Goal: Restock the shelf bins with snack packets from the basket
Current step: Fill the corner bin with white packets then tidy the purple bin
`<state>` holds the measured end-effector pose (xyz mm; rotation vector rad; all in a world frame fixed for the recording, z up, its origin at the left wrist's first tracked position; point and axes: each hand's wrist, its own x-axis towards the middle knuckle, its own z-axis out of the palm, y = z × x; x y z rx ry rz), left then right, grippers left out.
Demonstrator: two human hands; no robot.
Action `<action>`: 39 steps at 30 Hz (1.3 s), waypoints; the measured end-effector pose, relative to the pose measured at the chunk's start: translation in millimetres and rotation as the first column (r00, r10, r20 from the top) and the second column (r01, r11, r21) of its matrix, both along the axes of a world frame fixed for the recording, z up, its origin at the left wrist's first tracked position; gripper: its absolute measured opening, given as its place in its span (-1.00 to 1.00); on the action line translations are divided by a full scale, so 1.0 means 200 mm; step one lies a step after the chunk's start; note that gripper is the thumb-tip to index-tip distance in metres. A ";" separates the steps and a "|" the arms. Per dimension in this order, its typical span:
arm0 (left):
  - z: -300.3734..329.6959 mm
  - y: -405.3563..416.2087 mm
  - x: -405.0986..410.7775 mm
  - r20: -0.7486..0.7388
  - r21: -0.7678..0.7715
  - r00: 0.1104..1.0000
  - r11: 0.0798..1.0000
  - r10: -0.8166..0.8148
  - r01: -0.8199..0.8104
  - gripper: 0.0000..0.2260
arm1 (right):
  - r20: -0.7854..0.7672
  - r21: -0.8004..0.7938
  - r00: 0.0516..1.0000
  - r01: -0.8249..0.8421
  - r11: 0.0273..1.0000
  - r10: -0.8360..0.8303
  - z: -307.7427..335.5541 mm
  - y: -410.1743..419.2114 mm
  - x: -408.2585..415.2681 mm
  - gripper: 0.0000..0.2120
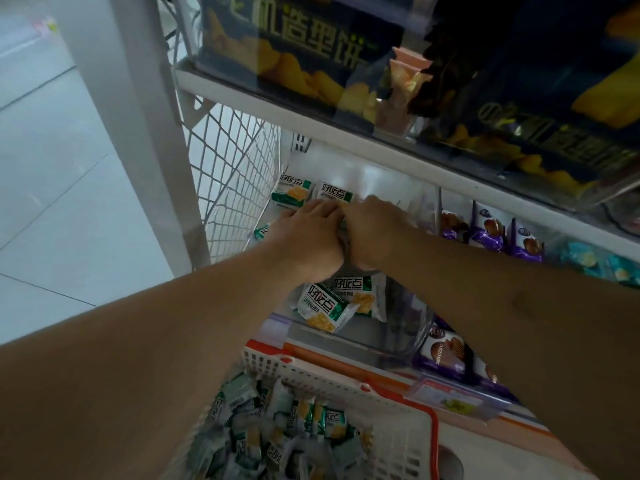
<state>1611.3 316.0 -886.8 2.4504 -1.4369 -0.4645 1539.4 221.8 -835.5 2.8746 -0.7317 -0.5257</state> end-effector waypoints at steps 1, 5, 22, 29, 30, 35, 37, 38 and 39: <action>0.00 0.01 -0.01 0.001 -0.011 1.000 1.000 0.010 -0.010 -0.44 | 0.002 -0.016 1.000 0.016 1.000 -0.016 -0.01 0.00 0.00 -0.64; 0.02 0.01 -0.03 -0.053 -0.021 0.997 0.999 0.049 -0.050 -0.45 | 0.074 -0.008 0.988 0.135 0.991 -0.134 0.01 -0.03 0.03 -0.68; 0.20 0.23 -0.05 -0.078 -0.148 0.970 0.959 0.232 -0.241 -0.68 | -0.026 0.252 1.000 -0.006 0.968 0.013 0.14 0.10 -0.09 -0.67; 0.19 0.36 -0.07 -0.023 0.076 0.977 0.974 0.214 -0.212 -0.34 | -0.342 0.243 0.933 -0.032 0.969 0.116 0.15 0.17 -0.17 -0.80; 0.19 0.36 -0.07 0.002 0.072 0.977 0.975 0.211 -0.211 -0.33 | -0.344 0.246 0.932 -0.024 0.969 0.110 0.15 0.17 -0.18 -0.79; 0.16 0.34 -0.05 0.113 0.079 0.975 0.977 0.190 -0.199 -0.43 | -0.209 0.179 0.973 -0.056 0.982 0.094 0.16 0.12 -0.16 -0.85; 0.14 0.33 -0.04 0.144 0.062 0.973 0.980 0.181 -0.192 -0.50 | -0.123 0.110 0.988 -0.079 0.991 0.092 0.19 0.10 -0.13 -0.87; 0.14 0.33 -0.03 0.153 0.041 0.971 0.980 0.185 -0.193 -0.53 | -0.088 0.094 0.993 -0.071 0.993 0.079 0.21 0.09 -0.11 -0.86; 0.13 0.33 -0.03 0.155 0.015 0.969 0.980 0.193 -0.198 -0.55 | -0.044 0.102 0.998 -0.050 0.994 0.054 0.21 0.08 -0.10 -0.79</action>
